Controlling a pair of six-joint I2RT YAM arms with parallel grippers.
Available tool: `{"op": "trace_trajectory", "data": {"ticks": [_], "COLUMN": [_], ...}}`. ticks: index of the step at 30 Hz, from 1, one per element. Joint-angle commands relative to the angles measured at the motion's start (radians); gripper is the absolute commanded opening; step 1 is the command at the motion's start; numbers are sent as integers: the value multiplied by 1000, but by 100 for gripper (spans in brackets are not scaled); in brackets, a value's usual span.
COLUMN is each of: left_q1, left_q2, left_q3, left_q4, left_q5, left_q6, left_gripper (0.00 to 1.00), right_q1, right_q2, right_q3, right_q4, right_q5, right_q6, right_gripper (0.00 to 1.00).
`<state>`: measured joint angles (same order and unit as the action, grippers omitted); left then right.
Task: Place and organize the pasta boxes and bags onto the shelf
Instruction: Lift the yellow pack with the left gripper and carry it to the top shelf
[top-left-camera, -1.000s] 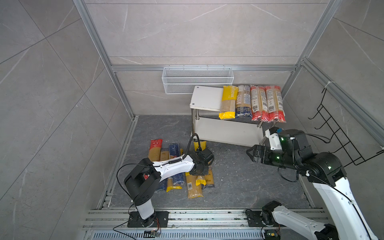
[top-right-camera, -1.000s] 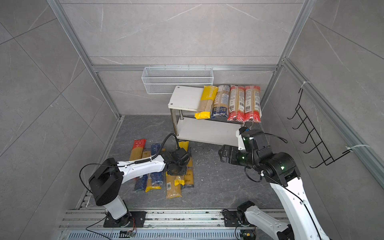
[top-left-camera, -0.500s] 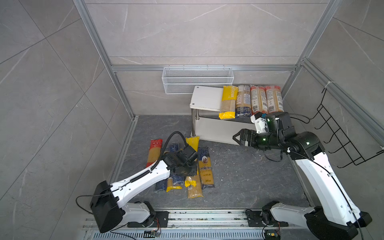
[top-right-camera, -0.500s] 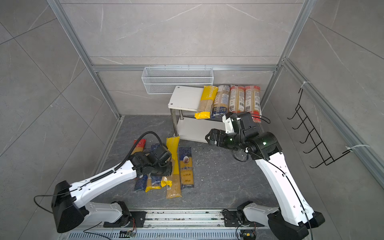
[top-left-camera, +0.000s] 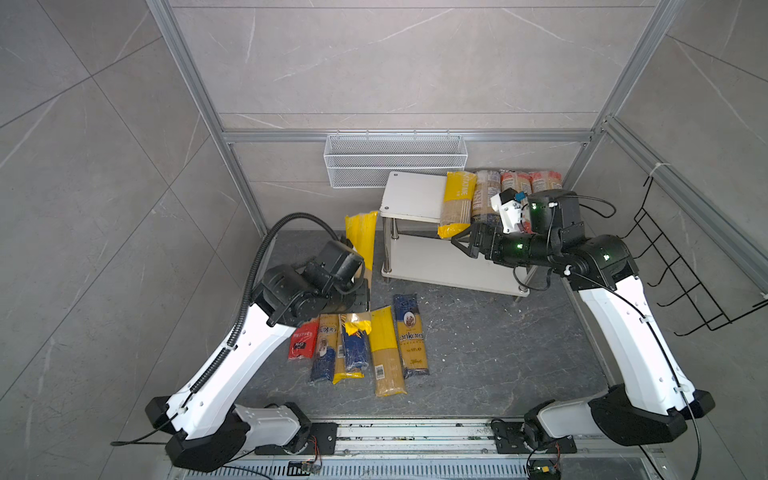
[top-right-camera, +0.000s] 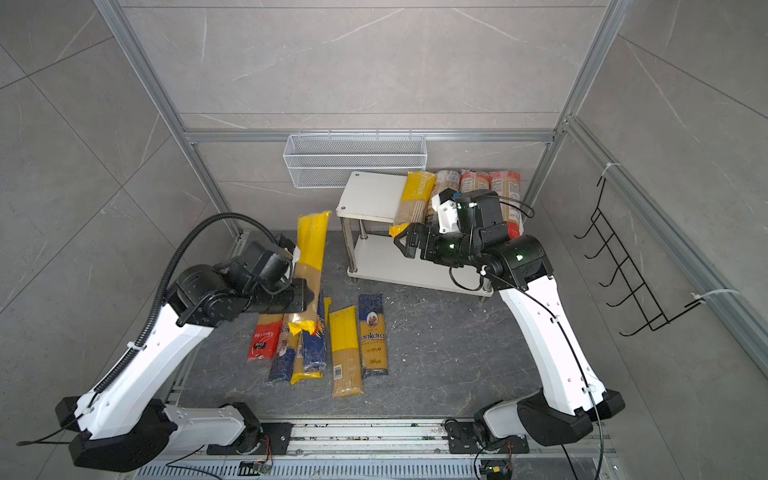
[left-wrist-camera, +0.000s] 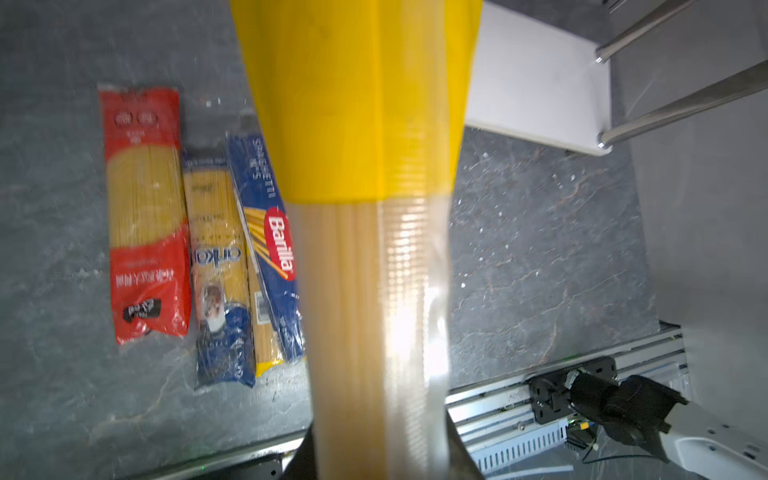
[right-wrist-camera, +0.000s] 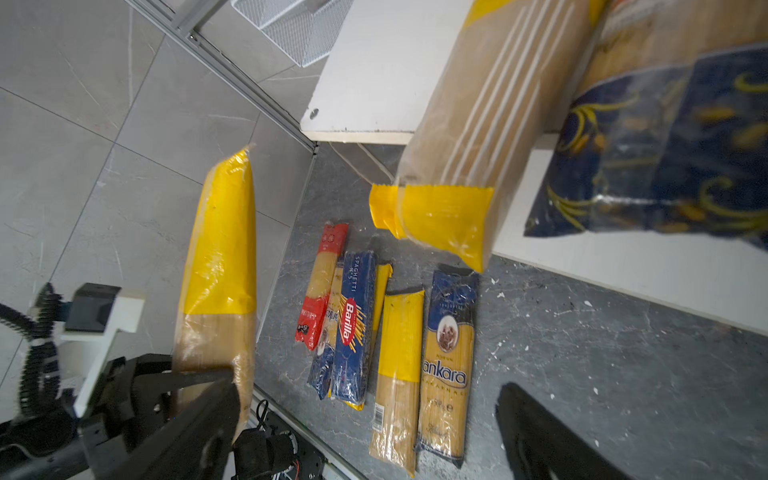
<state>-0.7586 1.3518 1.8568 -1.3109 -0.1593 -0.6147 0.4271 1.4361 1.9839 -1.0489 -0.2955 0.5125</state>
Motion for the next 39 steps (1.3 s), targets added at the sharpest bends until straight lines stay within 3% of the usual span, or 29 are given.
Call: {"op": "trace_trajectory", "data": {"ticks": [1, 6, 10, 13, 20, 27, 39], "left_q1": [32, 115, 177, 205, 206, 206, 229], "left_q2": [122, 350, 531, 574, 646, 691, 761], "left_q3": [249, 580, 813, 814, 834, 856, 884], "left_q4": [16, 15, 40, 148, 288, 379, 496], "left_q5": [-26, 92, 230, 349, 500, 565, 658], "left_q6": [167, 279, 295, 251, 177, 127, 64], "left_gripper": [0, 0, 0, 0, 0, 0, 2], "right_q1": [7, 4, -2, -11, -43, -83, -112], "right_q2": [16, 21, 14, 5, 24, 83, 88], "right_q3": [52, 88, 103, 119, 191, 273, 233], "right_q4": [6, -20, -45, -70, -141, -181, -141], "right_q5": [20, 77, 124, 157, 191, 159, 108], "right_q6": [-5, -27, -36, -41, -64, -89, -63], "right_gripper": [100, 100, 100, 100, 100, 100, 100]}}
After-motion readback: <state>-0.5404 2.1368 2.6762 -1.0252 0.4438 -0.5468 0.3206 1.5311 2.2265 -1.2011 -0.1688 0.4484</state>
